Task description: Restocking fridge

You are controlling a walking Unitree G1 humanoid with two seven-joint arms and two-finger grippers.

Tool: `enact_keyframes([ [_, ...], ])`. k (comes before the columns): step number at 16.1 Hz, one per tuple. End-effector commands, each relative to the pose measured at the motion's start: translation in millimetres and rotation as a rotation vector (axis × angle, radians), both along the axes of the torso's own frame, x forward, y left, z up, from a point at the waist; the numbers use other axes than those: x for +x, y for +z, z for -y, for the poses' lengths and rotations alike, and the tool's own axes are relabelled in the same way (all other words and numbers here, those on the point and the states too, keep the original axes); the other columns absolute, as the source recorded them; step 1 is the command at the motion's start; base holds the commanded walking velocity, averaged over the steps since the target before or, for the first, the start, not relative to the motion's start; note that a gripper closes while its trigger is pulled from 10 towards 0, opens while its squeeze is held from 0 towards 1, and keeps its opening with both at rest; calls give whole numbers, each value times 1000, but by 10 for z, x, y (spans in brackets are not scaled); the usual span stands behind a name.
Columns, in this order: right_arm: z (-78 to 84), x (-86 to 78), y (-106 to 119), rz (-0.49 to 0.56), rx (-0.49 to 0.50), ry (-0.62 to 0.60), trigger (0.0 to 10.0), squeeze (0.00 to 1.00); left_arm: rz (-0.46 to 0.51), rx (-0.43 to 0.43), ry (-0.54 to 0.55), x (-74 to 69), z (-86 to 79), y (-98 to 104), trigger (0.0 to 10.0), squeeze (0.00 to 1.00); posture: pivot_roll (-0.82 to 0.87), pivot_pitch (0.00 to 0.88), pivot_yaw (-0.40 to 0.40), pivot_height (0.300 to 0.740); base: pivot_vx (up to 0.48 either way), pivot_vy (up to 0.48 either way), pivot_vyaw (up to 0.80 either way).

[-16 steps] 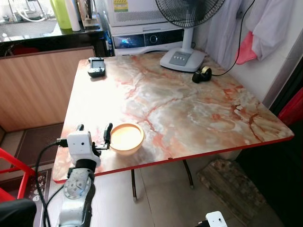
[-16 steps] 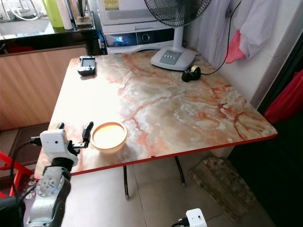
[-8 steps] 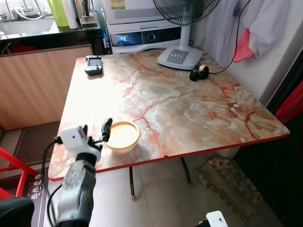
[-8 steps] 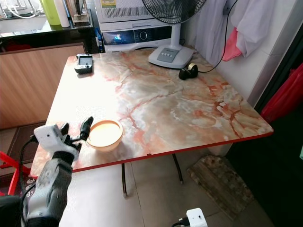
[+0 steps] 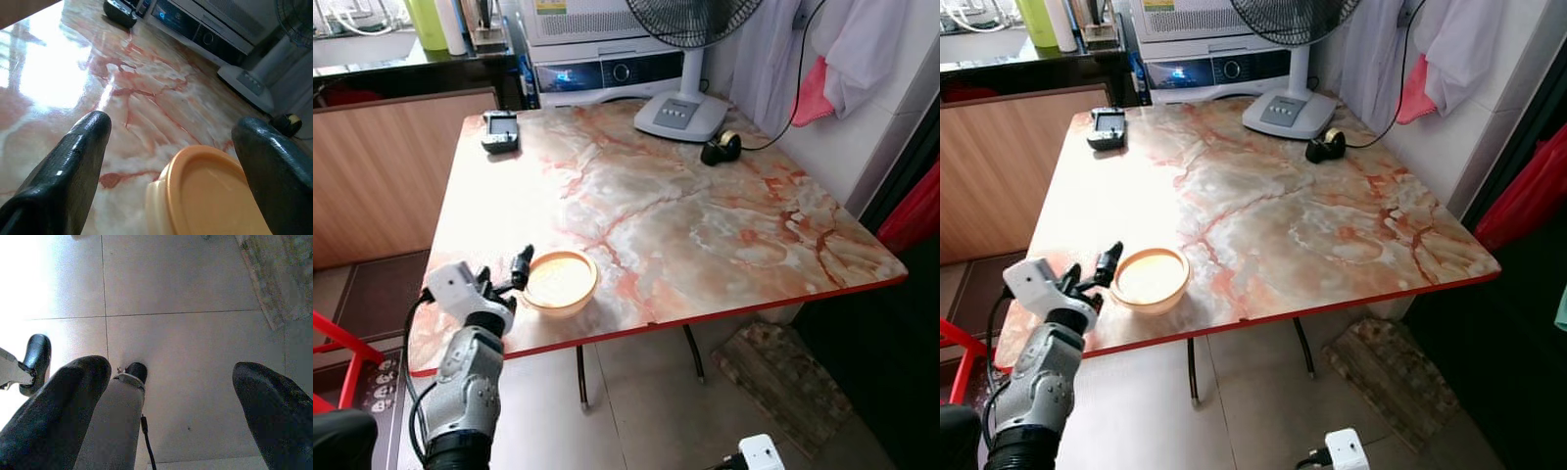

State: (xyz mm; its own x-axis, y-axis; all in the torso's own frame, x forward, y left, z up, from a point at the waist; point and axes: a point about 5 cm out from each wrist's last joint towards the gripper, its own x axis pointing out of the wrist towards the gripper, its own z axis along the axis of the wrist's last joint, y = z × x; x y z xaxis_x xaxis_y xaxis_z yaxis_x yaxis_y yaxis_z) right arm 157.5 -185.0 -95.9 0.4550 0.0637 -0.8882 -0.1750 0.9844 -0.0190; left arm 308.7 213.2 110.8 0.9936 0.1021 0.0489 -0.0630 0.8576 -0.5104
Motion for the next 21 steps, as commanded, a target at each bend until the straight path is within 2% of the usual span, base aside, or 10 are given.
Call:
enact_keyframes([
  [1,-7,9,3,3,1,5,10000,0,-10,-37,3,14,-23,-33,10000,604,8,0,-11,740,0,0,0],
  [2,-6,9,3,3,1,6,10000,0,-17,-35,5,8,-28,-59,10000,0,8,0,-14,740,0,0,0],
  [5,2,10,5,3,-2,10,10000,0,-32,-95,-24,25,17,-147,10000,0,3,0,-18,740,0,0,0],
  [13,3,30,13,8,-9,18,10000,0,-43,-147,-149,185,235,-219,10000,0,-14,0,-13,740,0,0,0],
  [21,-1,35,15,10,-11,27,10000,0,-60,-160,-190,174,285,-314,10000,0,-18,0,-10,740,0,0,0],
])
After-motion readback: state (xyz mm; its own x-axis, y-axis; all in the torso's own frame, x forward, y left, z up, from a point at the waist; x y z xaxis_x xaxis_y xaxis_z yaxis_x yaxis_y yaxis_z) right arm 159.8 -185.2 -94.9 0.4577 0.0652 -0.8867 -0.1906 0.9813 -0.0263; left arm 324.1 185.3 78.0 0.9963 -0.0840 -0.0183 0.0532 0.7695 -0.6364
